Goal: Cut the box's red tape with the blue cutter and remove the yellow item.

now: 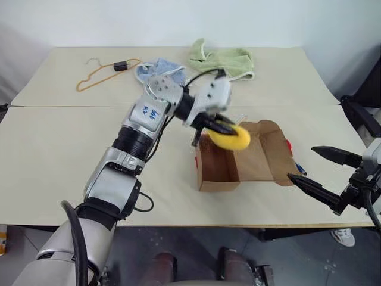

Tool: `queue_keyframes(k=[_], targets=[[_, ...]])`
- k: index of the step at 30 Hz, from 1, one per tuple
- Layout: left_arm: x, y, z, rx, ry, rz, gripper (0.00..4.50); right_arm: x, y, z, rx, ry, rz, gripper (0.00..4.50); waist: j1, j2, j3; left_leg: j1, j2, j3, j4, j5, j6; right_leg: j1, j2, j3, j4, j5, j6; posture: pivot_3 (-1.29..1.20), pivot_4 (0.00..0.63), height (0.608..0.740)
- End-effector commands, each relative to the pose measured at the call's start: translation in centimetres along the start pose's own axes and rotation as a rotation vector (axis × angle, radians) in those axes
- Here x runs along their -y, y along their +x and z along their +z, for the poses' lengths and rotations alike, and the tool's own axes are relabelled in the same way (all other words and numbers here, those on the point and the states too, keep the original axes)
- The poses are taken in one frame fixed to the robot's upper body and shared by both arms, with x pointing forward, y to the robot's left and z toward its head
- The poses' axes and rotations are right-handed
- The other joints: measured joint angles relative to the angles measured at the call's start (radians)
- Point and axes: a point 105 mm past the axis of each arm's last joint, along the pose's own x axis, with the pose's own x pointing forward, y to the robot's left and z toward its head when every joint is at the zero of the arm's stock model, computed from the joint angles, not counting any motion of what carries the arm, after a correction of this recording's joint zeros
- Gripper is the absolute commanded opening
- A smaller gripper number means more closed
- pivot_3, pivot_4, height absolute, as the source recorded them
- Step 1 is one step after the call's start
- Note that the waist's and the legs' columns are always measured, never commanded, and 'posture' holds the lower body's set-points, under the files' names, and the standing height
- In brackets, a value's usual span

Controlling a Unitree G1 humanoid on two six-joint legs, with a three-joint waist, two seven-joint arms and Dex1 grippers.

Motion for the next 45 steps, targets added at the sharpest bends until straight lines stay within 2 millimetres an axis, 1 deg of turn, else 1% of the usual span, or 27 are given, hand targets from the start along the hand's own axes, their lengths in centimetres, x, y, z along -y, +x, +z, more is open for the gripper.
queue_keyframes(k=[1,3,4,6,7,10,11,13,16,18,19,21,24,26,29,31,33,35,36,37,38,40,42,44,45], targets=[[-3.6,-2.7,2.0,0.019,-0.033,0.262,0.03,0.6,0.5,1.6,0.077,-0.059,0.043,4.5,0.0,0.0,0.0,0.001,0.0,0.0,0.0,0.0,0.0,0.0,0.0,0.0,0.0,0.0,0.0,0.0,0.15,0.74],[-5.7,-4.9,0.1,-0.083,-0.089,0.451,0.03,0.7,0.9,2.2,0.126,-0.066,0.081,4.5,-0.004,-0.001,0.0,0.001,0.0,0.0,0.0,0.0,0.0,0.0,0.0,0.0,0.001,0.0,0.0,0.0,0.15,0.74],[-6.7,-6.7,-1.8,-0.186,-0.11,0.566,0.03,0.7,1.2,2.3,0.139,-0.068,0.106,4.5,-0.006,-0.001,0.0,0.001,0.0,0.0,0.0,0.0,0.0,0.0,0.0,0.0,0.0,0.0,0.0,0.0,0.15,0.74],[-7.4,-10.2,-5.2,-0.355,-0.171,0.732,0.03,1.0,1.6,2.2,0.155,-0.067,0.146,4.5,-0.014,0.0,0.0,0.002,0.0,0.001,-0.001,0.0,-0.001,0.0,0.0,0.001,0.001,0.0,0.0,0.0,0.15,0.74],[-7.3,-11.6,-6.6,-0.412,-0.2,0.78,0.03,1.2,1.8,2.0,0.152,-0.066,0.161,4.5,-0.016,0.0,0.0,0.003,0.0,0.001,-0.002,0.001,-0.001,0.0,0.0,0.001,0.001,0.0,0.0,0.0,0.15,0.74],[-5.6,-15.1,-10.3,-0.595,-0.267,0.861,0.03,2.2,2.6,1.5,0.14,-0.072,0.185,4.5,-0.018,0.0,0.0,0.002,0.0,0.001,-0.002,0.001,-0.001,-0.001,0.0,0.001,0.002,0.0,0.0,0.0,0.15,0.74],[-4.7,-16.6,-11.7,-0.677,-0.311,0.892,0.03,2.5,3.0,1.7,0.149,-0.074,0.195,4.5,-0.017,-0.001,0.0,0.001,0.0,0.001,-0.001,0.001,-0.001,-0.002,0.0,0.001,0.001,0.0,0.0,0.0,0.15,0.74],[-2.7,-18.2,-13.3,-0.768,-0.383,0.912,0.03,2.7,3.6,2.0,0.16,-0.075,0.218,4.5,-0.019,-0.001,0.001,0.001,0.0,0.001,-0.001,0.001,-0.001,-0.002,0.0,0.001,0.001,0.0,0.0,0.0,0.15,0.74],[-0.8,-18.9,-13.7,-0.842,-0.391,0.909,0.03,2.9,4.4,1.6,0.153,-0.075,0.256,4.5,-0.009,-0.003,0.002,-0.001,0.001,0.0,-0.001,0.001,-0.002,-0.004,0.001,0.001,0.002,0.0,0.0,0.0,0.15,0.74],[0.1,-18.8,-13.4,-0.829,-0.423,0.9,0.55,3.0,4.9,1.5,0.149,-0.076,0.272,4.5,-0.001,-0.003,0.002,-0.001,0.0,0.0,0.0,0.001,-0.002,-0.004,0.0,0.001,0.001,0.0,0.0,0.0,0.15,0.74],[0.6,-18.7,-13.1,-0.813,-0.445,0.893,0.7,3.1,5.1,1.5,0.151,-0.077,0.278,4.5,0.001,-0.003,0.002,-0.001,0.0,0.0,0.0,0.001,-0.002,-0.003,0.0,0.001,0.001,0.0,0.0,0.0,0.15,0.74],[1.1,-18.9,-12.1,-0.782,-0.45,0.894,1.32,3.3,5.5,1.6,0.156,-0.08,0.292,4.5,-0.002,-0.003,0.002,-0.001,0.0,0.0,0.0,0.001,-0.002,-0.003,0.0,0.001,0.001,0.0,0.0,0.0,0.15,0.74],[1.3,-19.6,-10.0,-0.712,-0.418,0.888,2.28,3.5,5.8,1.7,0.159,-0.084,0.308,4.5,-0.004,-0.003,0.002,-0.001,0.001,0.0,0.0,0.001,-0.003,-0.004,0.001,0.001,0.002,0.0,0.0,0.0,0.15,0.74],[1.3,-20.2,-8.9,-0.666,-0.416,0.89,2.85,3.7,5.9,1.6,0.158,-0.088,0.313,4.5,-0.005,-0.003,0.002,-0.001,0.001,0.0,0.0,0.001,-0.003,-0.004,0.001,0.001,0.002,0.0,0.0,0.0,0.15,0.74],[1.4,-20.9,-8.2,-0.634,-0.378,0.893,3.82,3.9,6.1,1.6,0.158,-0.091,0.316,4.5,-0.006,-0.003,0.002,-0.001,0.001,0.0,0.0,0.001,-0.003,-0.004,0.001,0.001,0.002,0.0,0.0,0.0,0.15,0.74],[1.9,-21.2,-7.7,-0.588,-0.363,0.865,4.48,4.0,6.0,1.5,0.156,-0.091,0.312,4.5,-0.006,-0.003,0.002,0.0,0.001,0.0,0.0,0.001,-0.003,-0.004,0.001,0.001,0.002,0.0,0.0,0.0,0.15,0.74],[2.5,-20.3,-6.6,-0.547,-0.22,0.789,4.48,4.0,5.9,1.3,0.153,-0.092,0.312,4.5,-0.008,-0.003,0.002,0.0,0.001,0.0,0.0,0.001,-0.004,-0.004,0.0,0.001,0.002,0.0,0.0,0.0,0.15,0.74],[3.5,-19.0,-6.2,-0.457,-0.166,0.722,4.48,4.2,5.6,0.8,0.133,-0.089,0.307,4.5,-0.007,-0.003,0.002,0.0,0.001,0.001,0.0,0.001,-0.004,-0.004,0.0,0.001,0.002,0.0,-0.001,0.0,0.15,0.74],[3.8,-18.6,-6.1,-0.423,-0.158,0.707,4.48,4.2,5.5,0.6,0.123,-0.088,0.305,4.5,-0.005,-0.003,0.002,0.0,0.001,0.001,0.0,0.001,-0.004,-0.004,0.0,0.001,0.002,0.0,-0.001,0.0,0.15,0.74],[4.6,-17.5,-5.4,-0.226,-0.206,0.651,4.48,4.4,5.1,-0.2,0.096,-0.079,0.301,4.5,-0.001,-0.003,0.002,0.0,0.001,0.0,0.0,0.001,-0.004,-0.003,0.0,0.001,0.002,0.0,-0.001,0.0,0.15,0.74],[5.3,-17.1,-4.8,-0.087,-0.23,0.616,4.48,4.6,4.7,-0.7,0.078,-0.072,0.298,4.5,0.002,-0.002,0.002,-0.001,0.001,0.0,0.0,0.001,-0.004,-0.003,0.0,0.001,0.001,0.0,-0.001,0.0,0.15,0.74],[7.3,-16.5,-6.0,-0.045,-0.281,0.557,4.48,4.8,3.7,-2.7,0.0,-0.07,0.294,4.5,0.002,-0.003,0.002,-0.001,0.001,0.0,0.001,0.001,-0.003,-0.002,0.0,0.0,0.001,0.0,-0.001,0.0,0.15,0.74],[8.9,-16.2,-7.5,-0.096,-0.311,0.509,4.48,5.1,2.7,-4.2,-0.05,-0.061,0.283,4.5,-0.004,-0.003,0.002,0.0,0.001,0.001,0.0,0.001,-0.003,-0.002,0.0,0.001,0.001,0.0,-0.001,0.0,0.15,0.74],[10.3,-16.2,-8.7,-0.104,-0.328,0.48,4.48,5.6,1.5,-5.7,-0.097,-0.053,0.259,4.5,-0.008,-0.002,0.002,0.0,0.001,0.001,0.0,0.0,-0.003,-0.002,0.0,0.001,0.001,0.0,-0.001,0.0,0.15,0.74],[11.5,-16.4,-9.6,-0.12,-0.363,0.45,4.48,6.3,0.7,-6.5,-0.107,-0.031,0.219,4.5,-0.009,-0.002,0.002,0.002,0.001,0.002,0.0,0.0,-0.003,-0.002,0.0,0.001,0.002,0.0,-0.001,0.0,0.15,0.74]])
